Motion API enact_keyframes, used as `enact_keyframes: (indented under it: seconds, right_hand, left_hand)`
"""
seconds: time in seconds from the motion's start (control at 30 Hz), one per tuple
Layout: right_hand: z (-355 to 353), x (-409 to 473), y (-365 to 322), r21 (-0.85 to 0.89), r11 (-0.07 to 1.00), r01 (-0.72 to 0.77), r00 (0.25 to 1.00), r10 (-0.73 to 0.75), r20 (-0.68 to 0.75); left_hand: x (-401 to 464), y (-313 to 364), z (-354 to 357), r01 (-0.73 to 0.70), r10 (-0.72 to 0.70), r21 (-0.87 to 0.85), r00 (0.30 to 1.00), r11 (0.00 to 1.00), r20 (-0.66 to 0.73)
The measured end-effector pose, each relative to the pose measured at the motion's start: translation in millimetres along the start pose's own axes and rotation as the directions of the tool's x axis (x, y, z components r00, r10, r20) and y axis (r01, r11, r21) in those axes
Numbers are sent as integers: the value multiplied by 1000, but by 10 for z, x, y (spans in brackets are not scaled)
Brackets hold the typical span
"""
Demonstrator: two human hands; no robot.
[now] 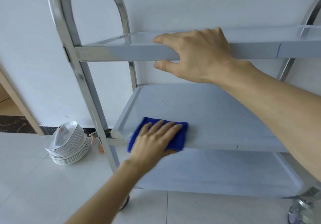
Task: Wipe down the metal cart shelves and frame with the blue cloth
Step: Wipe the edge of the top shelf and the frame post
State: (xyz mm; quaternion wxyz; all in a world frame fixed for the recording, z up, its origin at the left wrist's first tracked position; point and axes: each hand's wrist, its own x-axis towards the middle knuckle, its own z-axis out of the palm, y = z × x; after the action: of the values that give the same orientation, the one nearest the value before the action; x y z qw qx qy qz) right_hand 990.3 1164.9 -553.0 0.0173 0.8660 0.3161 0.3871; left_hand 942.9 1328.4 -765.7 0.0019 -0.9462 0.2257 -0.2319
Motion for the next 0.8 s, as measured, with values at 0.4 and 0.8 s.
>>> enact_keyframes:
  seconds: [0.4, 0.8]
  right_hand:
    - [127, -1032, 95, 140, 940, 310, 938, -278, -208]
    - [732, -1784, 266, 358, 856, -372, 838, 144, 526]
  left_hand:
    - [9, -304, -273, 476, -424, -405, 879, 781, 216]
    - [327, -668, -557, 546, -437, -92, 750, 833, 497]
